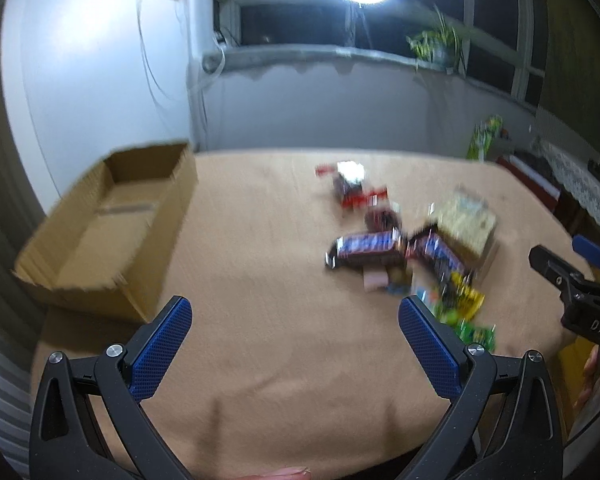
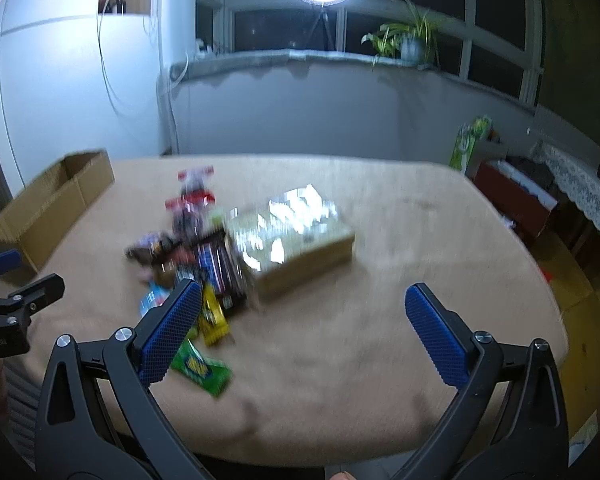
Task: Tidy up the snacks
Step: 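Grasp the light green candy packet with the left tool while the right tool grasps the green packet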
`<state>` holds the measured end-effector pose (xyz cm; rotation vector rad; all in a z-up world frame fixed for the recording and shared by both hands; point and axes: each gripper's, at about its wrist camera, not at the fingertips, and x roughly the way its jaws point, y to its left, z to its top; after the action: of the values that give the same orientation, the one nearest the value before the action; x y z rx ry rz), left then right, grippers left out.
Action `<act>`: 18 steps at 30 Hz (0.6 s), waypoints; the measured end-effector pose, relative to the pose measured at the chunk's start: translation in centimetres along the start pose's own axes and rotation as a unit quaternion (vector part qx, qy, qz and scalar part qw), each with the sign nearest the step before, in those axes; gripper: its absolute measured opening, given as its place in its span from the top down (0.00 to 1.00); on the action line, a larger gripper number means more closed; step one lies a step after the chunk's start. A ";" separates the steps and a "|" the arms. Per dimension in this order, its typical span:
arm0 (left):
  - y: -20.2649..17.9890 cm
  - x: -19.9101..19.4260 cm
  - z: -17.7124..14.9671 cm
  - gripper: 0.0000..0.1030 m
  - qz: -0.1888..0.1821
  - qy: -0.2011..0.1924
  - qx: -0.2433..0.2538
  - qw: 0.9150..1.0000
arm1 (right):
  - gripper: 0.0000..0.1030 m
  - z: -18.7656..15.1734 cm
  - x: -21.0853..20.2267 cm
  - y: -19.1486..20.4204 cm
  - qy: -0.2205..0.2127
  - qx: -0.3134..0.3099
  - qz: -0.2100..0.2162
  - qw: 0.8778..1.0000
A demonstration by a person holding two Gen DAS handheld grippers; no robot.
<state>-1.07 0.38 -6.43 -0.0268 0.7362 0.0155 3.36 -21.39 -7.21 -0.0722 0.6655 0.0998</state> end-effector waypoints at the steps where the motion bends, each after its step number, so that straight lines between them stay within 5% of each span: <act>1: -0.1 0.6 -0.7 0.00 0.000 0.012 0.003 1.000 | 0.00 -0.5 0.2 0.0 0.007 0.001 0.003 1.000; 11: -1.5 3.0 -4.9 0.00 -0.039 0.068 0.041 0.996 | 0.00 -5.3 2.4 1.0 0.050 -0.025 0.067 0.996; 18: -0.3 2.7 -5.8 0.00 -0.080 0.035 0.046 0.995 | 0.00 -6.6 3.5 1.6 0.031 -0.066 0.088 0.993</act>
<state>-3.00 -0.10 -12.56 0.0026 0.8029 -0.1728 1.90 -20.25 -14.61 -0.1436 0.7254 0.3127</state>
